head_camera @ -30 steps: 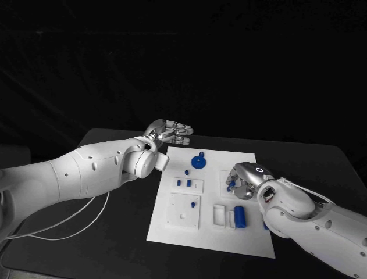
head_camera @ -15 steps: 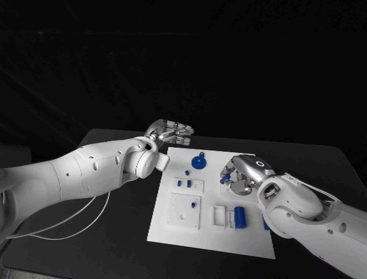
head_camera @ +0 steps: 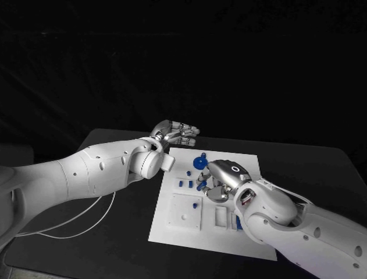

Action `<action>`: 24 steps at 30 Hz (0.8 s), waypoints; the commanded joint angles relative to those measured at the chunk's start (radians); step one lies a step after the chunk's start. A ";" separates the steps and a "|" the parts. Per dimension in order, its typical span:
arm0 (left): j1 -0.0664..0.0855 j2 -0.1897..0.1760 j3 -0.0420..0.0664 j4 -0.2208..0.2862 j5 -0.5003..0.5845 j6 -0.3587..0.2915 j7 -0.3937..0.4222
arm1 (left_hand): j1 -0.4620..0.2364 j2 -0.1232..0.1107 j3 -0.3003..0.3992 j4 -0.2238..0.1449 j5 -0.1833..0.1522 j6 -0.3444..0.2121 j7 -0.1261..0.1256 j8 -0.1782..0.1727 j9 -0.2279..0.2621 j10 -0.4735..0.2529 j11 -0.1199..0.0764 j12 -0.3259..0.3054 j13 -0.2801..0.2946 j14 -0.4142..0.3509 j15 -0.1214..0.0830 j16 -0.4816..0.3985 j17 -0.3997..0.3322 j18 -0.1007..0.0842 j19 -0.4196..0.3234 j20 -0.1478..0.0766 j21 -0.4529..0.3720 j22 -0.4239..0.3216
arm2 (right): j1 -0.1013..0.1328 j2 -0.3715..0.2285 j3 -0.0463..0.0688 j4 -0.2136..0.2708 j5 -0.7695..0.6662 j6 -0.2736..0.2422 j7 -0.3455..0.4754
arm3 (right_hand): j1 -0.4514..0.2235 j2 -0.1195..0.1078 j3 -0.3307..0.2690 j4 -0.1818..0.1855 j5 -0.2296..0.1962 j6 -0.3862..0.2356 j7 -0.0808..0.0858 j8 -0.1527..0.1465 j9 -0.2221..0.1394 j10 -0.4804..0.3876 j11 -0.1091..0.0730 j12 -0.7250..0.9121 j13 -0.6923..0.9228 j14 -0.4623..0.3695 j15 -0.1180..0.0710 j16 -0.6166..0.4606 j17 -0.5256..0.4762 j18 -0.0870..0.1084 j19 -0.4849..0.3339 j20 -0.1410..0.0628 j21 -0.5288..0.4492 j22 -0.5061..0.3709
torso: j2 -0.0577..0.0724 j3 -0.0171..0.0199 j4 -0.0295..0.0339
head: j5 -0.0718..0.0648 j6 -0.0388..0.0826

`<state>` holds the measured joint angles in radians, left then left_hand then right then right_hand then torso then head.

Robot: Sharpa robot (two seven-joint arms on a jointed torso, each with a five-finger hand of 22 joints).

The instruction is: Assemble the parts on the task board

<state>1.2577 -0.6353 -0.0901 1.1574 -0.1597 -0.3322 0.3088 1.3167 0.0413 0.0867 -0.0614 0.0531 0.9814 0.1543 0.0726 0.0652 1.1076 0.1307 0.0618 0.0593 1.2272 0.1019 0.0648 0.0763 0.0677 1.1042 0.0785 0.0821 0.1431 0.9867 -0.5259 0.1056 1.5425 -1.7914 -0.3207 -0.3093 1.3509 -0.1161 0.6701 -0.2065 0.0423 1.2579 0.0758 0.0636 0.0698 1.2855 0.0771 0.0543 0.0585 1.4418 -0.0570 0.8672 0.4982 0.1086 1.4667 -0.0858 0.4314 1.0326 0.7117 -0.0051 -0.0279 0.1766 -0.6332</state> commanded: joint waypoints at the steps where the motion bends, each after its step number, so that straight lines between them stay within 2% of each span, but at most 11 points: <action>1: 0.002 0.005 0.001 -0.001 0.009 0.018 0.010 | -0.009 0.000 -0.013 0.004 -0.006 -0.006 0.000 -0.001 0.001 -0.008 0.002 -0.001 0.001 -0.006 0.000 -0.002 -0.003 -0.009 0.005 0.005 -0.002 -0.002 | -0.007 0.021 -0.012 -0.011 -0.024 0.023 0.021 | -0.006 0.007 0.001 -0.003 0.006 0.005 0.003 0.000 -0.001 0.077 -0.050 0.006 0.005 -0.001 -0.008 -0.004 0.001 0.015 0.011 -0.005 -0.005 0.001 | 0.001 -0.0008 0.0007 | 0.009 -0.003; 6: 0.002 0.008 0.001 -0.002 0.010 0.022 0.010 | -0.009 0.000 -0.013 0.004 -0.006 -0.006 0.000 -0.001 0.001 -0.008 0.002 -0.001 0.001 -0.006 0.000 -0.002 -0.003 -0.009 0.005 0.005 -0.002 -0.002 | -0.021 0.054 -0.033 -0.024 -0.033 0.027 0.023 | -0.007 0.009 0.002 -0.006 0.006 0.004 0.003 0.000 0.000 0.077 -0.050 0.006 0.005 0.000 -0.009 -0.005 0.003 0.016 0.012 -0.005 -0.009 0.004 | 0.001 -0.0003 0.0029 | 0.019 -0.007; 7: 0.002 0.009 0.001 -0.002 0.010 0.023 0.010 | -0.002 0.006 -0.029 0.005 -0.006 -0.006 0.000 -0.002 0.001 -0.008 0.002 -0.001 0.001 -0.006 0.000 -0.002 -0.004 -0.010 0.007 0.004 -0.003 -0.007 | -0.024 0.059 -0.038 -0.026 -0.034 0.029 0.024 | -0.007 0.009 0.002 -0.006 0.006 0.004 0.003 0.000 0.000 0.077 -0.050 0.006 0.005 0.000 -0.009 -0.005 0.003 0.016 0.012 -0.005 -0.009 0.004 | 0.001 -0.0004 0.0038 | 0.019 -0.007; 8: 0.002 0.009 0.001 -0.002 0.010 0.023 0.009 | 0.009 0.016 -0.059 0.007 -0.006 -0.006 0.001 -0.003 0.001 -0.008 0.002 -0.001 0.001 -0.006 0.000 -0.002 -0.007 -0.012 0.010 0.002 -0.006 -0.016 | -0.026 0.065 -0.043 -0.029 -0.034 0.030 0.024 | -0.009 0.009 0.003 -0.008 0.006 0.004 0.003 0.000 0.000 0.077 -0.050 0.007 0.005 -0.001 -0.010 -0.006 0.003 0.016 0.013 -0.006 -0.012 0.006 | 0.001 -0.0001 0.0031 | 0.020 -0.007; 16: 0.002 0.011 0.002 -0.004 0.011 0.027 0.008 | 0.007 0.019 -0.067 0.010 -0.006 -0.007 0.001 -0.003 0.001 -0.009 0.003 -0.001 0.001 -0.007 0.001 -0.002 -0.007 -0.013 0.010 0.003 -0.006 -0.019 | -0.035 0.097 -0.084 -0.051 -0.045 0.031 0.021 | -0.010 0.010 0.003 -0.008 0.007 0.004 0.003 0.000 0.000 0.077 -0.050 0.006 0.005 0.000 -0.009 -0.007 0.003 0.016 0.014 -0.006 -0.013 0.006 | 0.001 -0.0005 -0.0023 | 0.028 -0.014; 20: 0.002 0.012 0.002 -0.004 0.011 0.029 0.008 | 0.007 0.019 -0.067 0.010 -0.006 -0.007 0.001 -0.003 0.001 -0.009 0.003 -0.001 0.001 -0.007 0.001 -0.002 -0.007 -0.013 0.010 0.003 -0.006 -0.019 | -0.038 0.105 -0.096 -0.062 -0.053 0.031 0.017 | -0.010 0.010 0.004 -0.010 0.007 0.004 0.003 0.000 0.000 0.077 -0.050 0.006 0.005 0.000 -0.010 -0.007 0.004 0.017 0.015 -0.006 -0.014 0.008 | 0.001 -0.0005 -0.0013 | 0.029 -0.016; 24: 0.002 0.013 0.002 -0.002 0.012 0.030 0.007 | 0.007 0.019 -0.067 0.010 -0.006 -0.007 0.001 -0.003 0.001 -0.009 0.003 -0.001 0.001 -0.007 0.001 -0.002 -0.007 -0.013 0.010 0.003 -0.006 -0.019 | -0.041 0.109 -0.103 -0.073 -0.058 0.035 0.015 | -0.010 0.010 0.004 -0.010 0.007 0.004 0.003 0.000 0.000 0.077 -0.050 0.006 0.005 0.000 -0.010 -0.007 0.004 0.017 0.015 -0.006 -0.014 0.008 | 0.001 0.0011 0.0003 | 0.030 -0.019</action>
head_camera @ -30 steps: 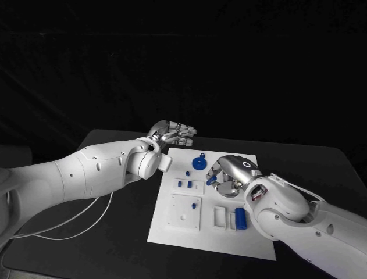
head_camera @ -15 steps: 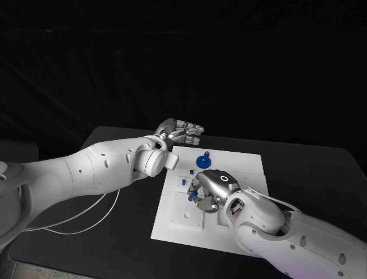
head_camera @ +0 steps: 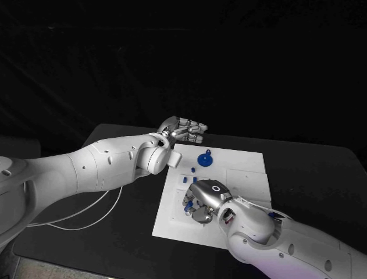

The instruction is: Assemble the parts on the task board

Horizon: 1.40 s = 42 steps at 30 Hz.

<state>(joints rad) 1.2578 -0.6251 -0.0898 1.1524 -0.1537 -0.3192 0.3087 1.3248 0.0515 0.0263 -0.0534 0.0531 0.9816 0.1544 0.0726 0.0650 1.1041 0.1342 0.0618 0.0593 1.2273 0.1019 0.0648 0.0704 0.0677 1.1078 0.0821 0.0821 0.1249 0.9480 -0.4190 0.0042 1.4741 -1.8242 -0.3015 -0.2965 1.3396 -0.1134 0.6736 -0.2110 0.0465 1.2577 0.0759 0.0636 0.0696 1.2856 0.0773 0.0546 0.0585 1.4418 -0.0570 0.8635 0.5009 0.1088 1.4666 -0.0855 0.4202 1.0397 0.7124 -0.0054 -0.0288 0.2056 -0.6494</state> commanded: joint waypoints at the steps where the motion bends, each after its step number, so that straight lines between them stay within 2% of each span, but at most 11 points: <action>1: 0.002 0.003 0.001 0.003 0.006 0.018 0.007 | -0.001 0.008 -0.006 0.002 -0.006 -0.007 0.001 -0.003 0.001 -0.005 -0.001 -0.001 0.001 -0.007 0.001 -0.002 -0.001 -0.012 0.007 -0.001 -0.006 -0.001 | -0.003 0.003 -0.003 -0.007 -0.026 0.016 0.002 | 0.001 0.007 0.001 -0.005 0.003 0.004 0.003 0.000 0.000 0.077 -0.050 0.006 0.005 0.000 -0.010 -0.003 0.001 0.016 0.015 -0.006 -0.003 0.001 | 0.000 0.0015 0.0015 | 0.002 -0.003; 9: 0.002 0.003 0.001 0.003 0.006 0.020 0.006 | 0.004 0.014 -0.019 0.001 -0.006 -0.008 0.001 -0.003 0.001 -0.007 -0.001 -0.001 0.001 -0.008 0.001 -0.002 -0.001 -0.013 0.008 -0.001 -0.006 -0.009 | -0.010 0.007 -0.008 -0.015 -0.028 0.021 0.001 | -0.001 0.008 0.001 -0.007 0.003 0.005 0.002 0.000 0.000 0.077 -0.050 0.006 0.005 0.000 -0.011 -0.004 0.002 0.017 0.017 -0.007 -0.006 0.005 | 0.000 0.0011 -0.0007 | 0.009 -0.006; 20: 0.002 0.003 0.001 0.003 0.006 0.022 0.005 | 0.005 0.015 -0.021 0.001 -0.006 -0.008 0.001 -0.003 0.001 -0.006 -0.001 -0.001 0.001 -0.008 0.001 -0.002 -0.001 -0.013 0.008 0.000 -0.005 -0.011 | -0.016 0.009 -0.010 -0.020 -0.030 0.022 -0.001 | -0.002 0.008 0.002 -0.009 0.003 0.006 0.002 0.000 0.000 0.078 -0.050 0.006 0.005 0.000 -0.011 -0.005 0.003 0.017 0.019 -0.007 -0.010 0.008 | 0.000 0.0011 -0.0003 | 0.014 -0.013; 33: 0.002 0.002 0.001 0.003 0.006 0.026 0.001 | 0.006 0.016 -0.022 0.000 -0.006 -0.008 0.001 -0.003 0.001 -0.006 -0.001 -0.001 0.001 -0.008 0.001 -0.002 -0.001 -0.012 0.008 0.000 -0.005 -0.012 | -0.017 0.010 -0.011 -0.032 -0.048 0.043 -0.016 | -0.004 0.008 0.005 -0.010 0.003 0.006 0.002 0.000 0.000 0.078 -0.050 0.006 0.006 0.000 -0.012 -0.005 0.003 0.017 0.020 -0.008 -0.013 0.011 | -0.001 0.0002 -0.0006 | 0.010 -0.013; 37: 0.002 0.002 0.001 0.003 0.005 0.028 0.000 | 0.006 0.016 -0.024 -0.001 -0.006 -0.009 0.001 -0.003 0.001 -0.007 0.000 -0.001 0.001 -0.009 0.001 -0.002 -0.001 -0.012 0.008 0.000 -0.005 -0.016 | -0.017 0.015 -0.016 -0.037 -0.057 0.050 -0.020 | -0.004 0.008 0.006 -0.011 0.003 0.005 0.002 0.000 0.000 0.078 -0.050 0.006 0.006 0.000 -0.012 -0.006 0.003 0.018 0.020 -0.007 -0.015 0.014 | 0.000 0.0004 -0.0001 | 0.009 -0.013; 42: 0.002 0.002 0.001 0.003 0.005 0.028 -0.001 | 0.006 0.016 -0.024 -0.001 -0.006 -0.009 0.001 -0.003 0.001 -0.007 0.000 -0.001 0.001 -0.009 0.001 -0.002 -0.001 -0.012 0.008 0.000 -0.005 -0.016 | -0.017 0.024 -0.028 -0.040 -0.068 0.054 -0.022 | -0.004 0.008 0.006 -0.011 0.003 0.005 0.002 0.000 0.000 0.078 -0.050 0.006 0.006 0.000 -0.012 -0.006 0.003 0.018 0.020 -0.007 -0.015 0.014 | -0.001 0.0004 0.0001 | 0.008 -0.013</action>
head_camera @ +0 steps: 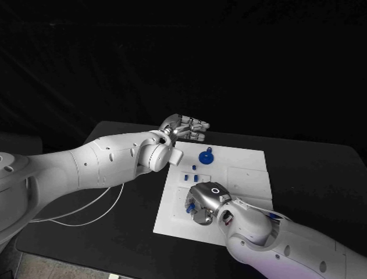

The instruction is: Assemble the parts on the task board

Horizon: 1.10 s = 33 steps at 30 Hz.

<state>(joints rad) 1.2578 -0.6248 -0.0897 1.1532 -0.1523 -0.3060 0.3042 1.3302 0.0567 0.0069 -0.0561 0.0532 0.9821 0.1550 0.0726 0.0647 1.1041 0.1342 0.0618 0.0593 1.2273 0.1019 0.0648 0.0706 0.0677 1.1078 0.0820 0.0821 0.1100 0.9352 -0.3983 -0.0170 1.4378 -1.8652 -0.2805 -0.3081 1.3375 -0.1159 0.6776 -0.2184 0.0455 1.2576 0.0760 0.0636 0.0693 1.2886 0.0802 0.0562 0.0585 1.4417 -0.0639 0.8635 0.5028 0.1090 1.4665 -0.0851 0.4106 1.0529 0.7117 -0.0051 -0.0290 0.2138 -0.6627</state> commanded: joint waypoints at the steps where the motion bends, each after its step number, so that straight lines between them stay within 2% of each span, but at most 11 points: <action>1: 0.002 0.002 0.001 0.002 0.004 0.015 0.003 | 0.001 0.011 -0.005 0.002 -0.006 -0.009 0.001 -0.003 0.001 -0.007 0.000 -0.001 0.001 -0.009 0.001 -0.002 -0.001 -0.012 0.008 0.000 -0.005 -0.001 | -0.004 0.005 -0.008 -0.003 -0.028 0.033 -0.010 | -0.002 0.010 0.002 -0.004 0.004 0.005 0.002 0.000 0.001 0.075 -0.053 0.005 0.006 0.000 -0.005 -0.006 0.002 0.017 0.020 -0.008 -0.006 0.001 | 0.000 0.0001 0.0004 | 0.000 0.001; 6: 0.002 0.003 0.001 0.002 0.003 0.017 0.001 | 0.001 0.011 -0.005 0.002 -0.006 -0.009 0.001 -0.003 0.001 -0.007 0.000 -0.001 0.001 -0.009 0.001 -0.002 -0.001 -0.012 0.008 0.000 -0.005 -0.001 | -0.004 0.017 -0.019 -0.003 -0.044 0.028 -0.010 | -0.002 0.010 0.002 -0.004 0.005 0.006 0.002 0.000 0.001 0.075 -0.053 0.005 0.006 0.000 -0.004 -0.006 0.002 0.018 0.020 -0.007 -0.007 0.003 | 0.001 -0.0005 -0.0002 | -0.003 0.001; 18: 0.002 0.003 0.001 0.002 0.002 0.024 -0.005 | 0.001 0.011 -0.008 0.001 -0.006 -0.012 0.001 -0.004 0.001 -0.011 0.001 -0.001 0.001 -0.013 0.003 -0.002 -0.002 -0.013 0.007 0.001 -0.005 -0.006 | -0.004 0.027 -0.025 0.002 -0.057 0.038 -0.011 | -0.003 0.008 0.005 -0.004 0.005 0.006 0.002 0.000 0.001 0.075 -0.053 0.004 0.006 0.000 -0.004 -0.006 0.002 0.018 0.020 -0.007 -0.011 0.009 | 0.000 -0.0008 0.0004 | -0.004 0.001; 23: 0.002 0.002 0.001 0.003 0.001 0.026 -0.007 | 0.001 0.011 -0.008 0.001 -0.006 -0.012 0.001 -0.004 0.001 -0.011 0.001 -0.001 0.001 -0.013 0.003 -0.002 -0.002 -0.013 0.007 0.001 -0.005 -0.006 | -0.004 0.028 -0.028 -0.004 -0.049 0.047 -0.008 | -0.005 0.001 -0.005 -0.003 0.013 -0.020 0.011 -0.002 -0.002 0.048 -0.044 0.004 0.005 -0.004 0.004 -0.014 -0.003 0.020 0.015 0.000 -0.021 0.010 | 0.000 0.0000 0.0001 | -0.003 0.001; 28: 0.002 0.001 0.001 0.003 0.000 0.028 -0.009 | 0.001 0.011 -0.009 0.000 -0.006 -0.013 0.002 -0.004 0.001 -0.012 0.001 -0.001 0.001 -0.014 0.003 -0.002 -0.002 -0.012 0.006 0.001 -0.005 -0.007 | -0.004 0.026 -0.029 -0.008 -0.031 0.038 -0.004 | -0.045 -0.032 -0.081 0.015 0.162 -0.082 0.027 -0.001 -0.004 -0.015 -0.029 0.004 0.004 -0.019 0.013 -0.029 -0.012 0.023 0.005 0.009 -0.042 0.000 | 0.000 0.0004 -0.0002 | -0.003 0.000; 29: 0.002 0.001 0.001 0.003 0.000 0.027 -0.010 | 0.001 0.011 -0.009 0.000 -0.006 -0.013 0.002 -0.004 0.001 -0.012 0.001 -0.001 0.001 -0.014 0.003 -0.002 -0.002 -0.012 0.006 0.001 -0.005 -0.007 | -0.004 0.025 -0.030 -0.009 -0.027 0.033 -0.005 | -0.056 -0.045 -0.095 0.017 0.183 -0.112 0.035 -0.002 -0.006 -0.052 -0.017 0.004 0.002 -0.024 0.021 -0.037 -0.018 0.023 0.001 0.015 -0.052 -0.007 | 0.000 0.0004 -0.0006 | -0.003 -0.001; 31: 0.002 0.001 0.001 0.003 0.000 0.028 -0.011 | 0.001 0.011 -0.009 0.000 -0.006 -0.013 0.002 -0.004 0.001 -0.013 0.002 -0.001 0.001 -0.015 0.003 -0.002 -0.002 -0.012 0.006 0.002 -0.005 -0.008 | -0.004 0.025 -0.030 -0.009 -0.021 0.024 -0.006 | -0.066 -0.059 -0.115 0.023 0.202 -0.137 0.041 -0.002 -0.005 -0.092 -0.007 0.004 0.001 -0.020 0.033 -0.041 -0.027 0.027 0.004 0.027 -0.065 -0.019 | 0.000 0.0007 -0.0006 | -0.004 0.000; 33: 0.002 0.001 0.001 0.003 -0.001 0.028 -0.012 | 0.002 0.011 -0.010 0.000 -0.006 -0.013 0.002 -0.004 0.001 -0.014 0.002 -0.001 0.001 -0.016 0.004 -0.002 -0.002 -0.012 0.006 0.002 -0.005 -0.008 | -0.004 0.024 -0.030 -0.009 -0.016 0.017 -0.006 | -0.069 -0.070 -0.132 0.027 0.201 -0.155 0.046 -0.002 -0.006 -0.125 0.002 0.004 0.001 -0.021 0.041 -0.045 -0.034 0.031 0.007 0.035 -0.076 -0.030 | 0.000 0.0008 -0.0003 | -0.005 0.001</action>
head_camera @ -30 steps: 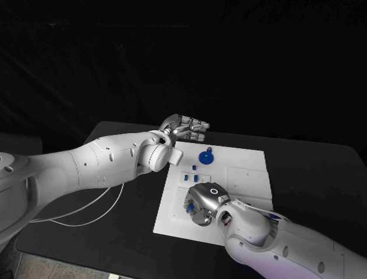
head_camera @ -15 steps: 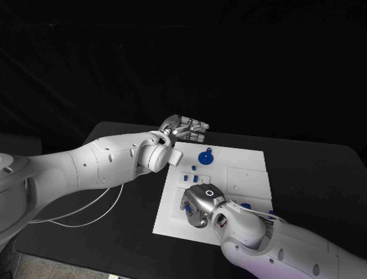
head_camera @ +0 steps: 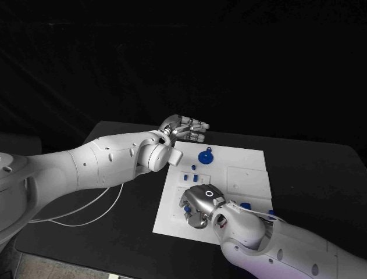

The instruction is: Assemble the parts on the task board

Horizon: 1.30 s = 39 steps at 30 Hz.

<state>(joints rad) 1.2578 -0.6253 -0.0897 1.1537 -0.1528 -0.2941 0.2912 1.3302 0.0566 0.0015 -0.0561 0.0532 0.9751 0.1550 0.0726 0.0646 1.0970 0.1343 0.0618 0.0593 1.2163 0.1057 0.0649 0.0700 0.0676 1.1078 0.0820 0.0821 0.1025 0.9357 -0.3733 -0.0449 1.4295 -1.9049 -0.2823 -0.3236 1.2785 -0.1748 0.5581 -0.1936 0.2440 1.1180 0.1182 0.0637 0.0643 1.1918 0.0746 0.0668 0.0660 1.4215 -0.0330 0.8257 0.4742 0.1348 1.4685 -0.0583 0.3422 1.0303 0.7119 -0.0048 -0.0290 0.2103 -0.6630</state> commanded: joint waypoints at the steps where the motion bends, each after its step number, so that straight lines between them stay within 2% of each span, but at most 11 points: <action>1: 0.002 0.001 0.001 0.002 0.000 0.016 0.001 | 0.002 0.011 -0.004 0.000 -0.006 -0.006 0.002 -0.004 0.001 -0.007 0.002 -0.001 0.001 -0.005 0.000 -0.002 -0.001 -0.012 0.006 0.002 -0.005 -0.001 | -0.005 -0.001 -0.002 -0.001 0.027 0.014 0.009 | -0.009 -0.013 -0.022 0.004 0.002 -0.021 0.006 -0.002 -0.001 -0.041 0.011 -0.007 -0.006 -0.002 0.011 -0.010 -0.009 0.008 0.006 0.011 -0.014 -0.013 | 0.000 0.0007 -0.0001 | -0.002 0.002; 5: 0.002 0.000 0.001 0.002 -0.001 0.017 0.000 | 0.001 0.010 -0.005 0.000 -0.006 -0.007 0.002 -0.004 0.001 -0.008 0.002 -0.001 0.001 -0.006 0.000 -0.002 -0.001 -0.012 0.005 0.002 -0.006 -0.001 | -0.005 -0.003 -0.003 -0.001 0.037 -0.001 0.011 | 0.025 -0.011 -0.102 0.015 0.003 -0.038 0.012 -0.002 -0.001 -0.101 0.024 -0.007 -0.007 -0.004 0.018 -0.019 -0.039 0.021 0.022 0.022 -0.053 -0.054 | 0.000 0.0012 -0.0003 | -0.003 0.003; 14: 0.002 -0.001 0.001 0.000 -0.002 0.021 -0.004 | 0.002 0.011 -0.005 0.000 -0.006 -0.007 0.002 -0.003 0.001 -0.009 0.002 -0.001 0.001 -0.007 0.001 -0.002 -0.001 -0.012 0.005 0.003 -0.006 -0.003 | -0.005 -0.010 -0.003 0.006 0.053 -0.048 0.016 | 0.038 -0.013 -0.127 0.021 0.013 -0.044 0.014 -0.002 -0.001 -0.122 0.028 -0.008 -0.007 -0.006 0.017 -0.015 -0.059 0.023 0.031 0.022 -0.067 -0.071 | 0.000 0.0012 0.0000 | -0.006 0.003; 16: 0.002 -0.001 0.001 -0.001 -0.002 0.022 -0.005 | 0.002 0.011 -0.005 0.000 -0.006 -0.007 0.002 -0.003 0.001 -0.009 0.002 -0.001 0.001 -0.007 0.001 -0.002 -0.001 -0.012 0.005 0.003 -0.006 -0.003 | -0.005 -0.013 -0.002 0.010 0.059 -0.063 0.020 | 0.050 -0.020 -0.154 0.027 0.019 -0.061 0.017 -0.002 -0.002 -0.175 0.039 -0.005 -0.007 -0.016 0.022 -0.022 -0.069 0.024 0.024 0.025 -0.077 -0.080 | 0.000 0.0013 0.0004 | -0.007 0.004; 21: 0.002 -0.002 0.001 -0.002 -0.003 0.023 -0.006 | 0.002 0.011 -0.005 0.000 -0.006 -0.007 0.002 -0.003 0.001 -0.009 0.002 -0.001 0.001 -0.007 0.001 -0.002 -0.001 -0.012 0.005 0.003 -0.006 -0.003 | -0.004 -0.026 -0.002 0.027 0.085 -0.108 0.037 | 0.099 -0.036 -0.228 0.087 0.030 -0.085 0.007 -0.002 -0.002 -0.236 0.050 -0.005 -0.007 -0.022 0.029 -0.032 -0.093 0.032 0.025 0.033 -0.101 -0.103 | 0.000 0.0009 0.0002 | -0.010 0.008; 22: 0.002 -0.002 0.001 -0.003 -0.003 0.023 -0.006 | 0.002 0.010 -0.005 -0.001 -0.006 -0.007 0.002 -0.003 0.001 -0.009 0.003 -0.001 0.001 -0.007 0.001 -0.002 -0.001 -0.012 0.004 0.003 -0.005 -0.003 | -0.004 -0.030 -0.002 0.032 0.091 -0.119 0.042 | 0.117 -0.041 -0.242 0.114 0.032 -0.086 0.006 -0.002 -0.002 -0.236 0.050 -0.006 -0.008 -0.022 0.029 -0.029 -0.099 0.034 0.030 0.034 -0.106 -0.110 | 0.000 0.0009 0.0002 | -0.010 0.008; 25: 0.002 -0.003 0.001 -0.004 -0.003 0.023 -0.006 | 0.002 0.010 -0.006 -0.001 -0.006 -0.007 0.003 -0.003 0.001 -0.010 0.003 -0.001 0.001 -0.008 0.001 -0.002 -0.001 -0.012 0.004 0.003 -0.005 -0.005 | -0.004 -0.040 0.004 0.047 0.115 -0.150 0.057 | 0.120 -0.043 -0.251 0.128 0.032 -0.089 -0.001 -0.002 -0.002 -0.228 0.049 -0.005 -0.008 -0.020 0.029 -0.026 -0.102 0.034 0.032 0.034 -0.106 -0.113 | 0.000 0.0008 -0.0008 | -0.013 0.009; 28: 0.002 -0.003 0.001 -0.005 -0.003 0.024 -0.006 | 0.002 0.010 -0.006 -0.001 -0.006 -0.007 0.003 -0.003 0.001 -0.010 0.003 -0.001 0.001 -0.008 0.001 -0.002 -0.001 -0.012 0.004 0.003 -0.005 -0.005 | -0.004 -0.053 0.021 0.065 0.151 -0.176 0.075 | 0.118 -0.040 -0.257 0.131 0.031 -0.094 -0.003 -0.002 -0.002 -0.212 0.045 -0.006 -0.008 -0.019 0.027 -0.023 -0.104 0.034 0.034 0.032 -0.104 -0.116 | 0.000 0.0008 -0.0008 | -0.015 0.012; 33: 0.002 -0.005 0.001 -0.006 -0.003 0.024 -0.007 | 0.002 0.010 -0.006 -0.001 -0.006 -0.007 0.003 -0.003 0.001 -0.010 0.003 -0.001 0.001 -0.008 0.001 -0.002 -0.001 -0.012 0.004 0.003 -0.005 -0.005 | -0.004 -0.077 0.060 0.092 0.210 -0.187 0.098 | 0.110 -0.029 -0.310 0.150 0.033 -0.112 -0.005 -0.002 -0.002 -0.202 0.044 -0.006 -0.008 -0.019 0.029 -0.017 -0.106 0.033 0.034 0.034 -0.103 -0.132 | -0.001 0.0013 -0.0011 | -0.020 0.016; 37: 0.002 -0.007 0.001 -0.007 -0.003 0.024 -0.007 | 0.002 0.010 -0.006 -0.001 -0.006 -0.007 0.003 -0.003 0.001 -0.010 0.003 -0.001 0.001 -0.008 0.001 -0.002 -0.001 -0.012 0.004 0.003 -0.005 -0.005 | -0.002 -0.115 0.106 0.124 0.279 -0.186 0.116 | 0.109 -0.023 -0.341 0.174 0.029 -0.113 0.000 -0.002 -0.003 -0.190 0.041 -0.004 -0.008 -0.020 0.028 -0.014 -0.107 0.032 0.034 0.034 -0.100 -0.149 | -0.001 0.0008 -0.0025 | -0.025 0.020; 39: 0.002 -0.009 0.001 -0.006 -0.004 0.024 -0.007 | 0.002 0.010 -0.006 -0.001 -0.006 -0.007 0.003 -0.003 0.001 -0.010 0.003 -0.001 0.001 -0.008 0.001 -0.002 -0.001 -0.012 0.004 0.003 -0.005 -0.005 | -0.001 -0.141 0.130 0.141 0.319 -0.181 0.123 | 0.098 -0.010 -0.345 0.177 0.032 -0.101 0.010 -0.002 -0.002 -0.151 0.033 -0.002 -0.008 -0.018 0.024 -0.011 -0.106 0.029 0.036 0.030 -0.096 -0.152 | -0.001 0.0007 -0.0030 | -0.026 0.021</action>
<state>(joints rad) 1.2579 -0.6341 -0.0897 1.1462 -0.1541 -0.2841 0.2797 1.3302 0.0566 0.0015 -0.0562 0.0532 0.9751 0.1551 0.0726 0.0646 1.0935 0.1379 0.0618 0.0593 1.2163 0.1057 0.0648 0.0702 0.0677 1.1078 0.0820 0.0821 0.0990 0.9338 -0.5026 0.0801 1.5596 -1.6856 -0.4450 -0.2426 1.3753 -0.1922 0.2168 -0.0166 0.2711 1.0156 0.1231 0.0637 0.0631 1.0335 0.1089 0.0637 0.0593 1.4039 -0.0054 0.8114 0.3682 0.1617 1.4664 -0.0315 0.2406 0.8788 0.7110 -0.0038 -0.0307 0.1861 -0.6438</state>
